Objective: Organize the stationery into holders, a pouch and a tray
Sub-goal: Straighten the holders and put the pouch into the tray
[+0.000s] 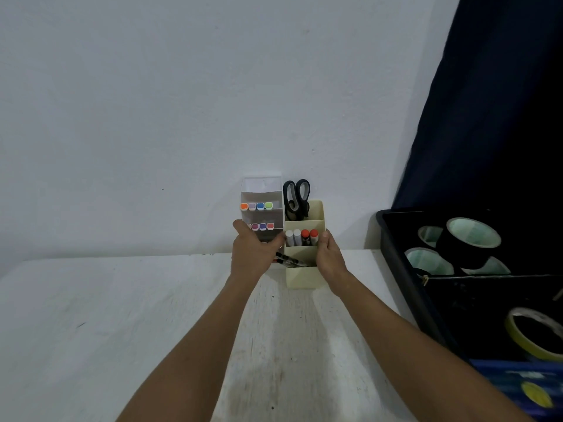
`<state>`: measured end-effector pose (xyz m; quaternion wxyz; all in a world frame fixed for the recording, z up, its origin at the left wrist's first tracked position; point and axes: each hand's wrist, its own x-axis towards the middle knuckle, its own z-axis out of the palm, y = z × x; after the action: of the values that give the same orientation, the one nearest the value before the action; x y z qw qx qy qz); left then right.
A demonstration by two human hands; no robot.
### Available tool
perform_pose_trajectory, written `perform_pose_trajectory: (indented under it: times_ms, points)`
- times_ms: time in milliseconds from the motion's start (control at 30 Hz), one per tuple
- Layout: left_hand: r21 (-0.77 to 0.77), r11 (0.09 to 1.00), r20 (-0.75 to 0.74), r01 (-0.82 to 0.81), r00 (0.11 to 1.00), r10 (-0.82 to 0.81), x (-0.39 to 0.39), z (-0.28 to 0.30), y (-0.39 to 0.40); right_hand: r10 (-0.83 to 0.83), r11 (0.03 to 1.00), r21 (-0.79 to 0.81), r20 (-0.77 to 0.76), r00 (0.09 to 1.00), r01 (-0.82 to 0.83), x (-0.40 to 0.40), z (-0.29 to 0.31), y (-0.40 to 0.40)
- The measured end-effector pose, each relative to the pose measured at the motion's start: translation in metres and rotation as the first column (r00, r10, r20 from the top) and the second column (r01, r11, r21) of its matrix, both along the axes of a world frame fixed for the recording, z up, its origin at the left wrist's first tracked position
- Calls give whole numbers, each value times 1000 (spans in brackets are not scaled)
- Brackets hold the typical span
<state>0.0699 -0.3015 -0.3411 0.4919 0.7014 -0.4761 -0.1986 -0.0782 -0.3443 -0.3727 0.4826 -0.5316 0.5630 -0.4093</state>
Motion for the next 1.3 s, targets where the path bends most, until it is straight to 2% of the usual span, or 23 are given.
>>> perform_pose_trajectory:
  times_ms: [167, 267, 333, 433, 500, 633, 733, 867, 967, 1133, 1300]
  points:
    - [70, 997, -17, 13, 1000, -12, 0, 5, 1, 93, 994, 62, -56, 994, -89, -8, 12, 4]
    - [200, 979, -47, 26, 999, -17, 2, 18, 7, 156, 984, 107, -128, 979, -142, -16, 23, 9]
    - [268, 963, -30, -40, 998, 50, 1, 33, 17, 139, 990, 55, -183, 973, -131, -25, 32, 16]
    - [186, 964, 103, -190, 979, 173, -13, 51, 37, 115, 988, -72, -249, 962, -137, -40, 55, 34]
    - [62, 978, 226, -197, 958, 179, -36, 61, 50, 81, 976, -170, -284, 955, -133, -58, 70, 47]
    - [-17, 1000, 307, -25, 951, 29, -104, 77, 56, -24, 948, -308, -326, 945, -82, -108, 100, 76]
    - [-29, 992, 276, 122, 955, -109, -161, 82, 58, -127, 922, -385, -405, 906, -42, -157, 114, 99]
    - [-16, 964, 281, 266, 926, -251, -245, 85, 71, -255, 908, -417, -459, 851, 47, -244, 114, 133]
    - [7, 946, 294, 325, 903, -313, -278, 82, 79, -297, 902, -426, -489, 820, 73, -283, 112, 149]
    - [76, 931, 336, 356, 870, -360, -330, 73, 94, -349, 906, -406, -548, 760, 124, -357, 102, 170]
    - [184, 950, 366, 252, 880, -304, -347, 56, 112, -276, 942, -327, -631, 725, 74, -415, 82, 178]
